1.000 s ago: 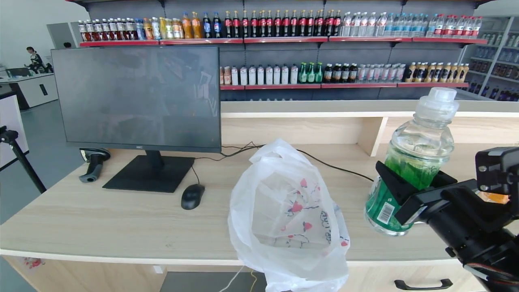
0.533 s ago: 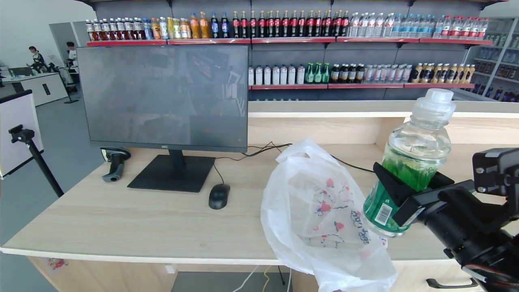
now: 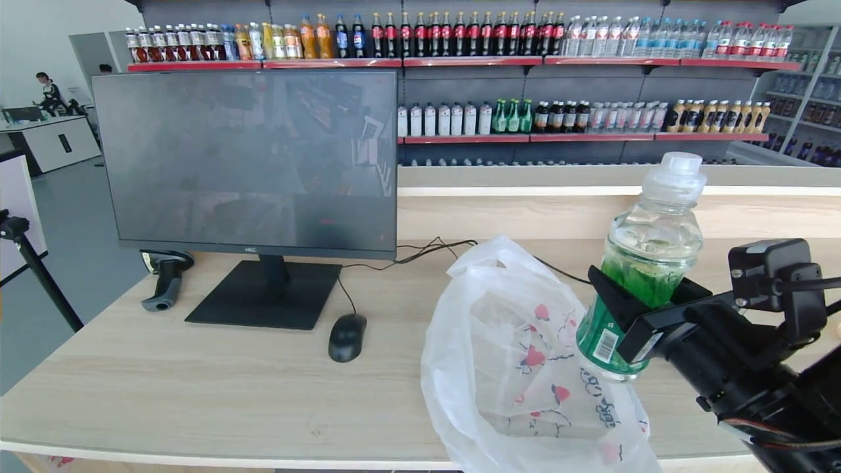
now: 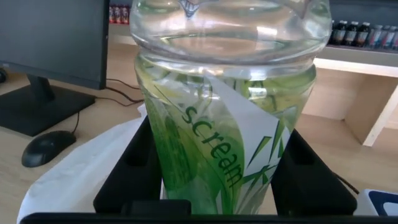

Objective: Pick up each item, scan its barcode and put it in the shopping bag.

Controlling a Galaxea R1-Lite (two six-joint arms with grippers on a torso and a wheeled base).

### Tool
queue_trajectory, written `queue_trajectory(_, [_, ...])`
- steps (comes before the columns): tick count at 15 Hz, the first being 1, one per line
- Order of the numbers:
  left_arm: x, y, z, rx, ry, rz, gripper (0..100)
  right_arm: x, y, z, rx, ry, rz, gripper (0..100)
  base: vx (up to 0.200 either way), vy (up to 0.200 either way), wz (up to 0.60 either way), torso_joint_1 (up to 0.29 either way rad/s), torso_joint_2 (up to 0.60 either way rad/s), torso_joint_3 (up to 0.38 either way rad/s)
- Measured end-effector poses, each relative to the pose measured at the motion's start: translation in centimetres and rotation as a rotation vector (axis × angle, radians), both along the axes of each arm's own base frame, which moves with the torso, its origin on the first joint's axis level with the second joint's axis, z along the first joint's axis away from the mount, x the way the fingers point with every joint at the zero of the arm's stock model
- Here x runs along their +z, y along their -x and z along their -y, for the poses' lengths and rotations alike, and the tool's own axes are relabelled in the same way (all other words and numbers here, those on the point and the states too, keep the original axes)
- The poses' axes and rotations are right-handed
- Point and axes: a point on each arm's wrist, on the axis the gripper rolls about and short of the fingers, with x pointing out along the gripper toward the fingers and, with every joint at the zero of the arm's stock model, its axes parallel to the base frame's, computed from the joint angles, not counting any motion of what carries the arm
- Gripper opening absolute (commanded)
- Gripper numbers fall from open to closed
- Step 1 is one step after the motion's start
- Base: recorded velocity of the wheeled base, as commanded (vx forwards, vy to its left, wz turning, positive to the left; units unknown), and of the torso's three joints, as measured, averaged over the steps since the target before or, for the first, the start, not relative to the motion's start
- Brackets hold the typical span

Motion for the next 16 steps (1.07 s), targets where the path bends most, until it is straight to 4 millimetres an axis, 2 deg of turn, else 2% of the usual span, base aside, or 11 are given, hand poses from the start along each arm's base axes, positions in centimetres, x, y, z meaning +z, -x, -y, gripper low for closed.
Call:
queue_trajectory(2, [0.0,0.0,0.0,0.002,0.0,0.002,100,0.2,-0.2,-0.9,0.029,-0.014,0.013,0,0.0,0.0,0.0,0.0,0.0,0.0])
queue_trajectory(9, [0.0,0.0,0.0,0.0,0.001,0.0,100,-1.2,-0.9,-4.4,0.193,-0.007,-0.041,0,0.0,0.0,0.0,0.0,0.0,0.0])
queue_trajectory(12, [0.0,0.0,0.0,0.0,0.002,0.0,100,-1.4,-1.9,-6.8,0.239,-0.037,-0.039,0,0.0,0.0,0.0,0.0,0.0,0.0])
queue_trajectory(16, [0.0,0.0,0.0,0.0,0.002,0.0,100,-2.3,-3.1,-8.6,0.251,-0.034,-0.056,0,0.0,0.0,0.0,0.0,0.0,0.0])
